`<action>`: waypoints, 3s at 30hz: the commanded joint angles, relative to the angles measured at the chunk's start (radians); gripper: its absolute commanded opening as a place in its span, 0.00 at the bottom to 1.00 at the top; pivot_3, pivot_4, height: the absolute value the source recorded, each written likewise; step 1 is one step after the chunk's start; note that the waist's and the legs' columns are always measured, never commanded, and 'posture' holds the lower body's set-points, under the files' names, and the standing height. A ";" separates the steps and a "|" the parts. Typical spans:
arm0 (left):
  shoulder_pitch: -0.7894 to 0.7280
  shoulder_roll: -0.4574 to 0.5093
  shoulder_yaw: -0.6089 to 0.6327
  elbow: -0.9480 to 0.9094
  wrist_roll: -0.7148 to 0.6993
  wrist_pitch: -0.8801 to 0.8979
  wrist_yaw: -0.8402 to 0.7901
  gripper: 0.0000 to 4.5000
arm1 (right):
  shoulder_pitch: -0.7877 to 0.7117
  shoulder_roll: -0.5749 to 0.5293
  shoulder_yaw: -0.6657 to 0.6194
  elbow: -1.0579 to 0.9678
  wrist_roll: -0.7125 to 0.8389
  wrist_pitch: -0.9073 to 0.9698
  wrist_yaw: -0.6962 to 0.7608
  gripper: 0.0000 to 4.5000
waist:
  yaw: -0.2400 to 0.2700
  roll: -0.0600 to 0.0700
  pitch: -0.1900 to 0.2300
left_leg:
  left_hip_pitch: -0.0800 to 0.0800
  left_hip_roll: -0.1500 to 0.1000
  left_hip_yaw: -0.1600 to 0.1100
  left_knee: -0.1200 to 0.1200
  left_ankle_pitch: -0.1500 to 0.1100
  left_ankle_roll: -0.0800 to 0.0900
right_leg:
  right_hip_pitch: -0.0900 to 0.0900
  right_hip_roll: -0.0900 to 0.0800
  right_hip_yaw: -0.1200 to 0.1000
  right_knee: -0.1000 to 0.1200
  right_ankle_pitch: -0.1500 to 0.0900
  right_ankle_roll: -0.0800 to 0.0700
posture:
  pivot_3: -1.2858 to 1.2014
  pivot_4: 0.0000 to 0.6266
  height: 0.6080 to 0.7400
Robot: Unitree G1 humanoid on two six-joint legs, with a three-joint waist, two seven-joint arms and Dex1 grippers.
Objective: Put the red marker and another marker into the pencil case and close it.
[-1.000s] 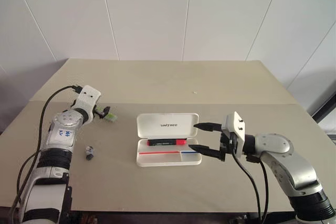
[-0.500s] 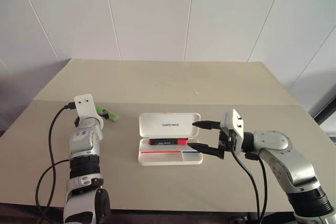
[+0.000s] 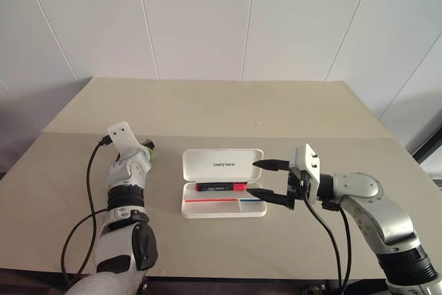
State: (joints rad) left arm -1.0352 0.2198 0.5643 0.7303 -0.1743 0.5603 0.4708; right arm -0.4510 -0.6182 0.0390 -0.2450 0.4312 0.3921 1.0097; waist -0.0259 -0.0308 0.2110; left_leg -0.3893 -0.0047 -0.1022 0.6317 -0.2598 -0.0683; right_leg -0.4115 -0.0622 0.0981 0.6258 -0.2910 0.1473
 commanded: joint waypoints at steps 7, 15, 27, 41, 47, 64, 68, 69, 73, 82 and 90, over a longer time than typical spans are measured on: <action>-0.151 0.086 -0.013 0.284 -0.022 -0.034 0.065 1.00 | 0.006 0.003 -0.012 -0.040 0.015 -0.007 -0.012 1.00 | 0.000 0.000 0.000 | 0.000 0.000 0.000 0.000 0.000 0.000 | 0.000 0.000 0.000 0.000 0.000 0.000 | 0.52 0.24 1.00; -0.207 0.128 -0.041 0.445 -0.036 0.030 0.062 1.00 | 0.009 0.009 -0.009 -0.044 0.015 -0.008 -0.019 1.00 | 0.000 0.000 0.000 | 0.001 0.000 0.000 0.000 0.000 0.000 | 0.000 0.000 0.000 0.001 0.000 0.000 | 0.52 0.24 1.00; -0.204 0.149 -0.059 0.530 -0.044 0.077 0.009 0.53 | 0.018 0.017 -0.011 -0.057 0.010 -0.008 -0.039 1.00 | -0.003 0.001 -0.001 | 0.003 0.000 0.001 0.000 0.000 0.000 | 0.003 0.000 0.000 0.001 0.000 0.000 | 0.52 0.24 1.00; -0.199 0.141 -0.078 0.536 -0.055 0.070 0.005 0.26 | 0.016 0.019 -0.013 -0.051 0.006 -0.013 -0.054 1.00 | -0.002 0.003 -0.003 | 0.004 0.000 0.001 0.000 0.001 0.000 | 0.003 0.000 0.001 0.002 0.001 0.001 | 0.52 0.24 1.00; -0.217 0.139 -0.141 0.508 -0.019 0.082 -0.062 0.26 | 0.011 0.017 -0.016 -0.046 0.004 -0.013 -0.055 1.00 | -0.001 0.003 -0.004 | 0.004 0.000 0.001 0.000 0.001 0.000 | 0.003 0.000 0.001 0.002 0.001 0.001 | 0.52 0.24 1.00; -0.142 0.251 -0.289 0.214 0.016 0.328 -0.295 0.26 | 0.017 0.005 -0.031 -0.044 0.004 -0.013 -0.055 1.00 | -0.010 0.002 -0.003 | 0.002 0.000 0.001 -0.003 0.001 0.000 | 0.000 0.000 0.001 0.000 0.001 0.001 | 0.52 0.24 1.00; -0.069 0.280 -0.314 0.037 0.008 0.439 -0.372 0.26 | 0.016 0.001 -0.034 -0.042 0.003 -0.013 -0.052 1.00 | -0.011 0.002 -0.003 | 0.002 0.000 0.002 -0.003 0.001 0.000 | 0.000 0.000 0.002 0.000 0.001 0.001 | 0.52 0.24 1.00; -0.049 0.289 -0.318 -0.008 0.006 0.463 -0.391 0.26 | 0.015 0.000 -0.034 -0.042 0.003 -0.013 -0.051 1.00 | -0.011 0.002 -0.003 | 0.002 0.000 0.002 -0.003 0.001 0.000 | 0.000 0.000 0.002 0.000 0.001 0.001 | 0.52 0.24 1.00; 0.033 0.320 -0.340 -0.192 -0.017 0.534 -0.491 0.26 | 0.017 -0.002 -0.036 -0.042 0.004 -0.014 -0.051 1.00 | -0.010 0.002 -0.003 | 0.002 0.000 0.002 -0.003 0.001 0.000 | 0.000 0.000 0.002 0.001 0.001 0.001 | 0.52 0.24 1.00; 0.200 0.503 -0.410 -0.448 -0.038 0.395 -0.827 0.26 | 0.035 -0.012 -0.051 -0.054 0.010 -0.011 -0.053 1.00 | -0.003 0.001 -0.003 | 0.002 0.000 0.001 -0.002 0.001 0.000 | 0.000 0.000 0.002 0.001 0.001 0.000 | 0.52 0.24 1.00; 0.188 0.603 -0.391 -0.455 -0.097 0.117 -1.147 0.26 | 0.059 -0.038 -0.144 -0.096 0.131 -0.001 -0.008 1.00 | -0.002 0.001 -0.002 | 0.001 0.000 0.001 -0.002 0.001 0.000 | 0.000 0.000 0.001 -0.001 0.000 0.000 | 0.52 0.24 1.00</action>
State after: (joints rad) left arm -0.8319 0.7963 0.1489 0.3226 -0.2365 0.7425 -0.5979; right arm -0.3832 -0.6425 -0.0548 -0.2912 0.5106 0.3944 0.9885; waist -0.0275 -0.0299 0.2086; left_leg -0.3886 -0.0043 -0.1010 0.6291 -0.2585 -0.0683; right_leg -0.4114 -0.0622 0.0993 0.6246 -0.2905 0.1468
